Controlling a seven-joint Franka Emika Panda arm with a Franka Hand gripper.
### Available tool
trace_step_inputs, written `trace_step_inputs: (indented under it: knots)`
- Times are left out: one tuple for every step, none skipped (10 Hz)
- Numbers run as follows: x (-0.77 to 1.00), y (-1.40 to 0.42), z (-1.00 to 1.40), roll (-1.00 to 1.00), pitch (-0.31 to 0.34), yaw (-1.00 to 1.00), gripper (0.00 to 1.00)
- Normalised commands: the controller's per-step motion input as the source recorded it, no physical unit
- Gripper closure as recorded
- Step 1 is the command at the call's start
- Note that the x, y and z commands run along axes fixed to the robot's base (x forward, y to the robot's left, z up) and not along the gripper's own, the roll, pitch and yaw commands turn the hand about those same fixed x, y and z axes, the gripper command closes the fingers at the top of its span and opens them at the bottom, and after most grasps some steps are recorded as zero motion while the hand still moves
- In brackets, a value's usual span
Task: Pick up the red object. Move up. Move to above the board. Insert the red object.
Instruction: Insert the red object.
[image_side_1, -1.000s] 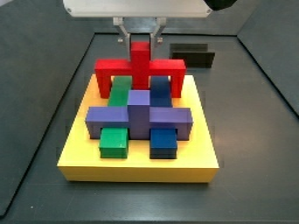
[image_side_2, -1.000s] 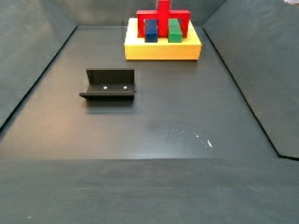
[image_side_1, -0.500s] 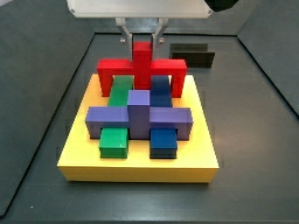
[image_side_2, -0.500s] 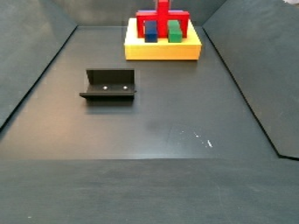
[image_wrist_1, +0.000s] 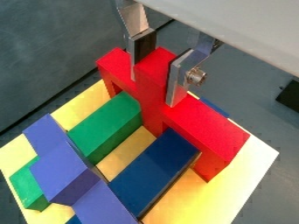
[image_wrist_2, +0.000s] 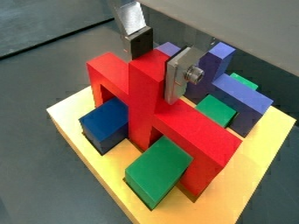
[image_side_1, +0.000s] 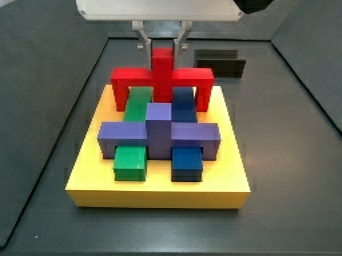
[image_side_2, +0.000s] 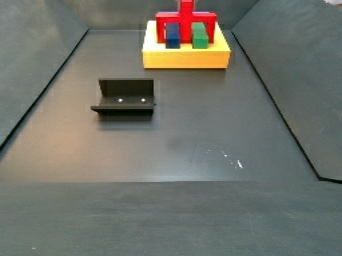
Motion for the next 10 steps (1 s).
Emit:
trace_step_inputs:
  knots:
    - [0.00,0.00,-0.10,-0.08,-0.034,-0.06,1.00]
    - [-0.01,0.05,-0.13,-0.04,-0.030,-0.04,1.00]
    - [-0.04,0.02,-0.30,-0.07,-0.081,-0.02,1.00]
    - [-0.09,0.00,-0.40,-0.10,-0.106,-0.02,1.00]
    - [-0.13,0.00,-0.37,-0.12,-0.106,-0.03,1.00]
    - [-0.22,0.00,-0.35,-0.12,-0.100,-0.06,1.00]
    - [-0.30,0.02,-0.33,-0.11,-0.094,-0.11,1.00]
    - [-0.25,0.03,-0.24,-0.08,-0.050,-0.19,1.00]
    - [-0.17,0.03,-0.25,-0.07,-0.041,-0.23,1.00]
    - [0.00,0.00,-0.27,-0.06,-0.030,-0.17,1.00]
